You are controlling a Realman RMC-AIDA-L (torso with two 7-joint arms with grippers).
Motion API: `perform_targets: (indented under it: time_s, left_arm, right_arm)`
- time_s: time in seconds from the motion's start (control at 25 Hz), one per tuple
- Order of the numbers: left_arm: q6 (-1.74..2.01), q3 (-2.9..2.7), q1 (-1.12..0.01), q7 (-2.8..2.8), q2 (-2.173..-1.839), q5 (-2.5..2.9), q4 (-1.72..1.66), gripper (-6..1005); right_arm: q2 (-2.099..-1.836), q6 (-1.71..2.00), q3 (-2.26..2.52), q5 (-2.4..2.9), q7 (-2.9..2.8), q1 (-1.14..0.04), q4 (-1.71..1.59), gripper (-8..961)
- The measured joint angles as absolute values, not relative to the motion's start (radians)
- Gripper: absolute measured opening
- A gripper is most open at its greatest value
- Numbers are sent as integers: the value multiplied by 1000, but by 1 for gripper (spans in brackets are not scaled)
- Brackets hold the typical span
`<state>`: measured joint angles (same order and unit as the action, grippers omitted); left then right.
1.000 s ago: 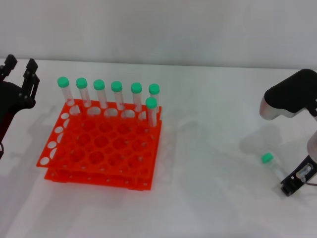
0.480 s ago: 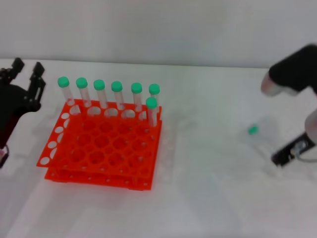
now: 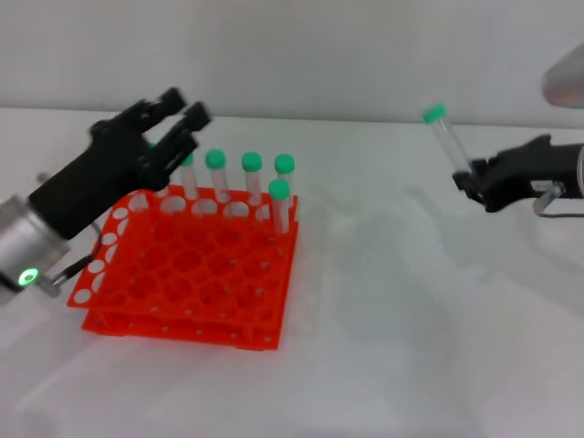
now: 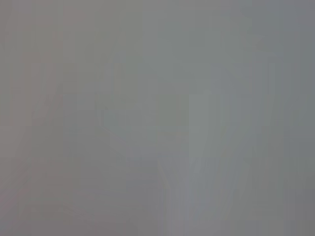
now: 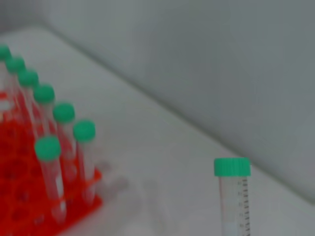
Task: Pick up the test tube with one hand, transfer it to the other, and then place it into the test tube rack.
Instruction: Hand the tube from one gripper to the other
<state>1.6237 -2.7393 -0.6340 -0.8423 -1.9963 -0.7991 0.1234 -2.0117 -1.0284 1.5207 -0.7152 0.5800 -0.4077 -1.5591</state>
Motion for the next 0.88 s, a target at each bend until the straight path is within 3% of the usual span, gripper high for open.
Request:
perform_targets:
  time_s: [0.24,0.88]
  left_arm:
    - [1631,-2750,-721,-1059,-1996,-722,125,439]
    - [1495,-2843,-839,-1294,-2025,-701,139,430]
  right_arm:
    - [-2012,-871,1514,-978,861,-343,-1520,191]
    - [-2013,-865,1576,-1192,1115,-340,-1490,193]
